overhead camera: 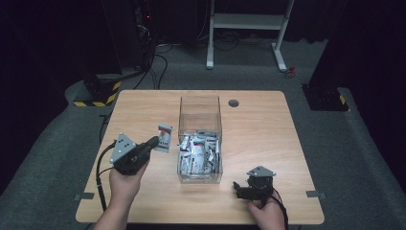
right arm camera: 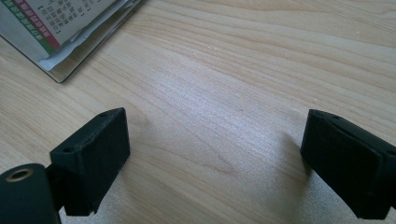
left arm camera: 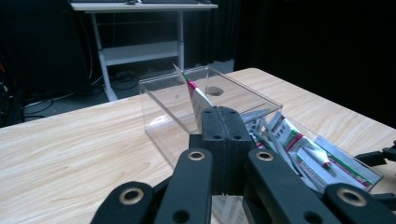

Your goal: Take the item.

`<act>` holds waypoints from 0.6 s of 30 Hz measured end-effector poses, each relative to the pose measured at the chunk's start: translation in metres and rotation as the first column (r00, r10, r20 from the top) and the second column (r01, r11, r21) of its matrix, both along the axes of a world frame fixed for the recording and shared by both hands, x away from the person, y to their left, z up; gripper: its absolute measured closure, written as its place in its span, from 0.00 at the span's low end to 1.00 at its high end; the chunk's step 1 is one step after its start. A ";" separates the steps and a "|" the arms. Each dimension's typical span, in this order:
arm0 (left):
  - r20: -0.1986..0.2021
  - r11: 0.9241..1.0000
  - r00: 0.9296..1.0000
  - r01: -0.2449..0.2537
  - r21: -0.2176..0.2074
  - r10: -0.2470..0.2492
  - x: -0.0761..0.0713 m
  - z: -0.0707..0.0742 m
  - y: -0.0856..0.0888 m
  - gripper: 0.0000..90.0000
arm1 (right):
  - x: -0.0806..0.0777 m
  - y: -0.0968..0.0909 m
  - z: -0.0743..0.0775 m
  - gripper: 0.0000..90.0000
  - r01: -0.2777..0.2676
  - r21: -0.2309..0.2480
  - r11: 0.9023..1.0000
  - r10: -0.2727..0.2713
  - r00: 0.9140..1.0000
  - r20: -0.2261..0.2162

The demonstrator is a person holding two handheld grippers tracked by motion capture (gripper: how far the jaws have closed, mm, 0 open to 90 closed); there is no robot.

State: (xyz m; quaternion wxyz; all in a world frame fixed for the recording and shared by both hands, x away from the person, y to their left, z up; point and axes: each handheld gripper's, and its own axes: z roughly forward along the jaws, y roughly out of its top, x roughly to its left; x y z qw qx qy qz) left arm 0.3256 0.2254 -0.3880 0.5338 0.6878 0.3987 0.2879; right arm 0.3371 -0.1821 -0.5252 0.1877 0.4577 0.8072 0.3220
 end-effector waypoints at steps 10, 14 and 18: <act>-0.010 0.999 0.999 -0.045 0.005 0.045 0.002 -0.001 0.018 1.00 | 0.000 0.000 0.000 0.09 0.000 0.000 1.000 0.000 1.000 0.000; -0.012 0.998 0.998 -0.059 0.005 0.059 0.002 -0.002 0.024 1.00 | 0.000 0.000 0.000 0.09 0.000 0.000 1.000 0.000 1.000 0.000; -0.016 0.998 0.997 -0.070 0.007 0.070 0.002 -0.003 0.028 1.00 | 0.000 0.000 0.000 0.09 0.000 0.000 1.000 0.000 1.000 0.001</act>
